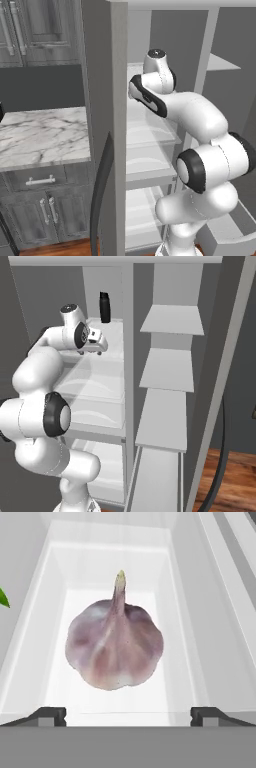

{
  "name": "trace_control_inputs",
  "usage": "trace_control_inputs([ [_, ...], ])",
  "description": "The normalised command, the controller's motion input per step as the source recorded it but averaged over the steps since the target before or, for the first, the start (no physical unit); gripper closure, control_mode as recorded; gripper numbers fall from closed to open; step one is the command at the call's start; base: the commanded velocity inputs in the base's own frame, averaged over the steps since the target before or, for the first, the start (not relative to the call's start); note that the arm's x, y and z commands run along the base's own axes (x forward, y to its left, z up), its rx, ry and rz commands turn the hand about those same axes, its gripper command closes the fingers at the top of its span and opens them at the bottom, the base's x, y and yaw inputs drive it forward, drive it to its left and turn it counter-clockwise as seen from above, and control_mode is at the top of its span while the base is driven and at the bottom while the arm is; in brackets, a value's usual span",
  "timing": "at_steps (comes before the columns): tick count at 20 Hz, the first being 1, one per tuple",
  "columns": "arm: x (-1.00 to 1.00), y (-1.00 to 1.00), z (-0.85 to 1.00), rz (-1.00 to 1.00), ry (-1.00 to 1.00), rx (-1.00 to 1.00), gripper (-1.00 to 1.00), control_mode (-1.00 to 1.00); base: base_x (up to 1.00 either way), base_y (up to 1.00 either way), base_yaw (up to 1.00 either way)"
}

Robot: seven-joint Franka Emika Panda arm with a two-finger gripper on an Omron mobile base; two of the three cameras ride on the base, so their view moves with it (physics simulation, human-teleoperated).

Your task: Take the garlic and lemon from the fridge shelf and place them in the freezer drawer to begin freezing them.

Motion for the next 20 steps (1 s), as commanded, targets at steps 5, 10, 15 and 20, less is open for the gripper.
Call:
trace_control_inputs([
  [5,0.27,0.0,-0.04,0.0,-0.01,0.0,-1.0,-1.0,0.0,0.0,0.0],
  [10,0.24,0.0,-0.07,0.01,0.0,0.0,-1.0,-1.0,0.0,0.0,0.0],
  [15,0.46,0.05,-0.06,0.0,0.0,0.0,-1.0,-1.0,0.0,0.0,0.0],
  [20,0.21,0.01,-0.23,0.01,0.0,0.0,-1.0,-1.0,0.0,0.0,0.0],
])
